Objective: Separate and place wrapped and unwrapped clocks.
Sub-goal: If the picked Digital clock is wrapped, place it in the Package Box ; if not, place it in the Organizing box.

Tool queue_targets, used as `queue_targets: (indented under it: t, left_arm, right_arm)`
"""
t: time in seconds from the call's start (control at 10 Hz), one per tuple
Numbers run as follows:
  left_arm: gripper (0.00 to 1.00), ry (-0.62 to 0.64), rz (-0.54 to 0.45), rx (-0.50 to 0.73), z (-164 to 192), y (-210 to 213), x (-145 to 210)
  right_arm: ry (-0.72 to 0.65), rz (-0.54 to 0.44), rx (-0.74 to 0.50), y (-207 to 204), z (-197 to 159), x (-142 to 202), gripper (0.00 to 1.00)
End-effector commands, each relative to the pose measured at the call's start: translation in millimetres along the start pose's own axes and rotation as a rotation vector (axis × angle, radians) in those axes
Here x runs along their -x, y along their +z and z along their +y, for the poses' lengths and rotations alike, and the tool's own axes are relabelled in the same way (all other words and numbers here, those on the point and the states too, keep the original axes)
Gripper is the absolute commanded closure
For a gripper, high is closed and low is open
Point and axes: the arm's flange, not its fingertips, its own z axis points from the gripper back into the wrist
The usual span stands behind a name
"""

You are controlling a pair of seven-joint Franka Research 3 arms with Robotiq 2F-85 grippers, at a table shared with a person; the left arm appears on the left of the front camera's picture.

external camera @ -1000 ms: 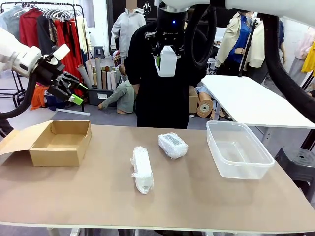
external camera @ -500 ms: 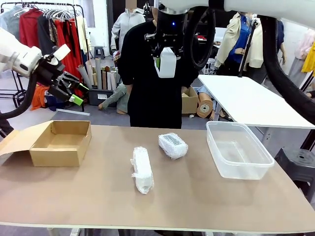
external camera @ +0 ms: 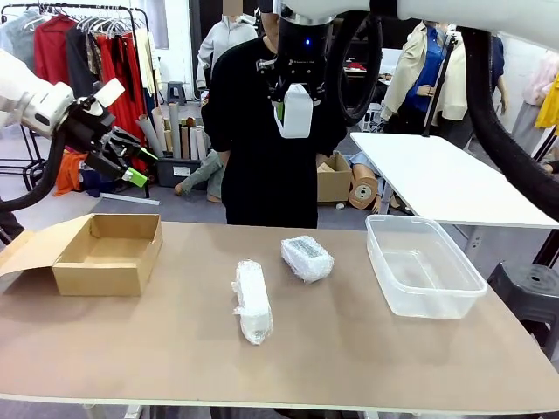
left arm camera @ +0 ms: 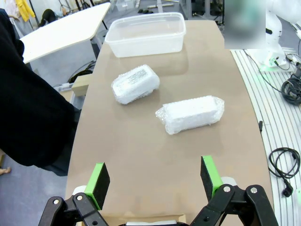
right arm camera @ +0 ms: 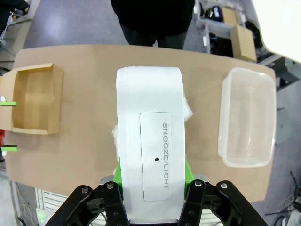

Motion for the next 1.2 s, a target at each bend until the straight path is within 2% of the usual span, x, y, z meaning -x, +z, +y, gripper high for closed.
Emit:
queue_targets:
  t: [0.0,0.1,0.3,0.6,0.8,1.0,1.1]
  left_arm:
    - [0.00,-0.001,0.001,-0.003,-1.5,0.3,-0.9]
    - [0.00,-0.001,0.001,-0.003,-1.5,0.3,-0.9]
    - [0.00,-0.001,0.001,-0.003,-1.5,0.3,-0.9]
    - [0.00,-0.001,0.001,-0.003,-1.5,0.3,-0.9]
    - [0.00,-0.001,0.001,-0.003,-1.5,0.3,-0.9]
    - [0.00,-0.001,0.001,-0.003,-1.5,0.3,-0.9]
    - [0.00,-0.001,0.001,-0.003,-1.5,0.3,-0.9]
  right_arm:
    - [0.000,0.000,0.000,0.0,0.0,0.0,1.00]
    - [0.023,0.065,-0.024,9.2,-18.4,4.1,1.00]
    - [-0.017,0.129,-0.023,27.1,-64.2,22.3,1.00]
    - [-0.051,0.241,-0.024,24.9,-132.2,45.8,1.00]
    - [-0.046,0.300,0.018,-9.6,-164.6,78.6,1.00]
    - [-0.016,0.290,0.040,-52.2,-197.4,107.1,1.00]
    - [0.002,0.290,0.034,-69.9,-214.9,108.1,1.00]
